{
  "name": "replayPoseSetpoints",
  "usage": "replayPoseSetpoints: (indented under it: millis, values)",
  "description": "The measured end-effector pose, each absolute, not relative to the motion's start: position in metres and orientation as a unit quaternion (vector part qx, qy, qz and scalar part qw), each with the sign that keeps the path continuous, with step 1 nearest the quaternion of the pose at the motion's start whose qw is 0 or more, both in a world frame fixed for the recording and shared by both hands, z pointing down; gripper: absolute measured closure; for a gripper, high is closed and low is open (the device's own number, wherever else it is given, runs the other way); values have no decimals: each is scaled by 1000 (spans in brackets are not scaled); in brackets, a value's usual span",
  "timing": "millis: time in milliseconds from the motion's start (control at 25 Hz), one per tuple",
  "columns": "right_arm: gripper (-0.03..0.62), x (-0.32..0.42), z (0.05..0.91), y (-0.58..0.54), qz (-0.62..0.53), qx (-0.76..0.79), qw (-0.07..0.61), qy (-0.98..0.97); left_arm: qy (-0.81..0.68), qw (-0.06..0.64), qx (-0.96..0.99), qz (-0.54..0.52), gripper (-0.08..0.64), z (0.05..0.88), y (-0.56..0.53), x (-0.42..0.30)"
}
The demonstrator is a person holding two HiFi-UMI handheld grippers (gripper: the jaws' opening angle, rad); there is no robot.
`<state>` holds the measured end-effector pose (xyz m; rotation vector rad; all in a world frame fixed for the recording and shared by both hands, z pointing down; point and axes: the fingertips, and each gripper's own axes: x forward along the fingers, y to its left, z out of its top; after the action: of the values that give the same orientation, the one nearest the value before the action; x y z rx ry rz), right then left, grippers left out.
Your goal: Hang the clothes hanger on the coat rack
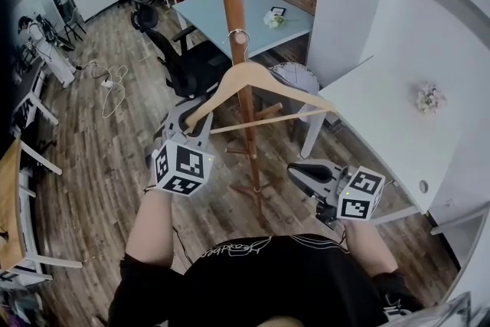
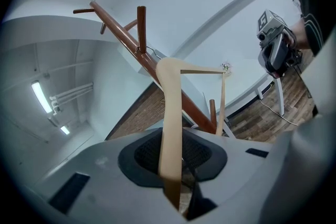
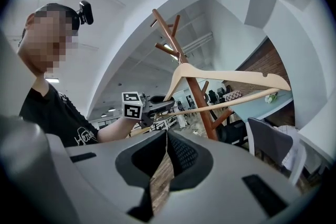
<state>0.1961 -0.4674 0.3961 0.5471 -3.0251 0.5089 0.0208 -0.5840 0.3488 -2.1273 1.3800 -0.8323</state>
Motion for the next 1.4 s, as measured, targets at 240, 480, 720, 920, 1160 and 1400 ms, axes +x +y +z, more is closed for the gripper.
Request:
replayPoseSetpoints:
  millis: [240,480,720,920,1160,1400]
  values:
    - [552,188,392,-470,162,164,13,-973,494,222,-798,-263,441,340,-583,21]
    - [551,177,389,-468,163,156,15,-974,483,228,-810,-244,308,336,-574,19]
    - [551,171,386,-454,155,163,14,-974,484,227,-810,-240,281,342,-551,8]
    - [551,158,386,-424,148,177,12,-973,461,206,-836,-214,281,343,-499,11]
    - [551,138,388,-372,140,197,14,-970,384,132,-902,-143,282,345,-418,32]
    - [551,119,397,-318,151,222,19,-963,307,54,-945,-96,412,365,-344,50]
